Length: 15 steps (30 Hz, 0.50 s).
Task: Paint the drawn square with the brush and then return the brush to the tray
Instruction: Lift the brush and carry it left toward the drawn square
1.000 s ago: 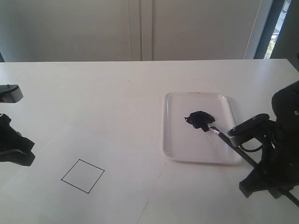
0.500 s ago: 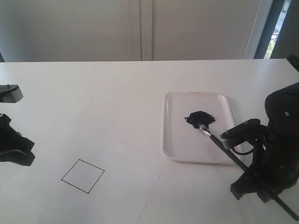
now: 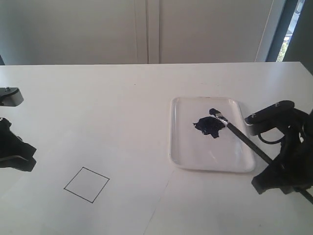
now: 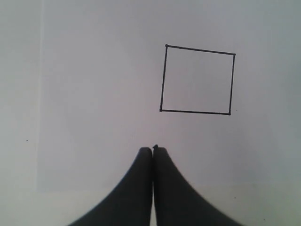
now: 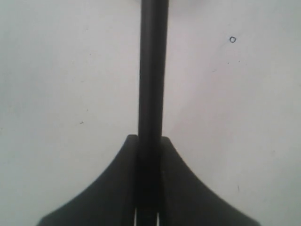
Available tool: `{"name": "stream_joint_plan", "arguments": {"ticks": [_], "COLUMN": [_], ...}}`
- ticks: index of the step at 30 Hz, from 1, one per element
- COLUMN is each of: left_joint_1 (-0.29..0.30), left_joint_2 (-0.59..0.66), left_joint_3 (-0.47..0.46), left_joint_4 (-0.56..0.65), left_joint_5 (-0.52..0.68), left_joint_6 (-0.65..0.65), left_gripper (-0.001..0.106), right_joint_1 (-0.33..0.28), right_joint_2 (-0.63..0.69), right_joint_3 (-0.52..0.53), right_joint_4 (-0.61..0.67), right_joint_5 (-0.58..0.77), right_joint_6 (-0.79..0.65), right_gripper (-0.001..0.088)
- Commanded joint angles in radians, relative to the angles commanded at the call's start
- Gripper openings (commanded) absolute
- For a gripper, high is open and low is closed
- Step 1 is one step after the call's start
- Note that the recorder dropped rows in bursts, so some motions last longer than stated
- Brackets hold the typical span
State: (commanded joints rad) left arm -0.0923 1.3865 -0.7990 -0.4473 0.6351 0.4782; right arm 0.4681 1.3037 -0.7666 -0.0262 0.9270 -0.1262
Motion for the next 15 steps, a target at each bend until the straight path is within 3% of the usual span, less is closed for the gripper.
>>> {"name": "stream_joint_plan", "arguments": {"ticks": [5, 10, 15], "left_joint_1": [0.0, 0.0, 0.0], "left_joint_2": [0.0, 0.0, 0.082], "left_joint_3": [0.0, 0.0, 0.0], "left_joint_4": [0.002, 0.002, -0.006], "left_joint_5": [-0.014, -0.015, -0.015], "left_joint_6": [0.0, -0.007, -0.007], "left_gripper": [0.008, 0.008, 0.008], "right_joint_1": [0.013, 0.122, 0.248], "right_joint_2": [-0.103, -0.162, -0.162], "right_joint_3": [0.0, 0.0, 0.0], "right_joint_4": [0.175, 0.207, 0.207], "right_joint_5": [0.077, 0.157, 0.165], "right_joint_6": [-0.166, -0.192, -0.186], "right_gripper": [0.0, 0.0, 0.0]}}
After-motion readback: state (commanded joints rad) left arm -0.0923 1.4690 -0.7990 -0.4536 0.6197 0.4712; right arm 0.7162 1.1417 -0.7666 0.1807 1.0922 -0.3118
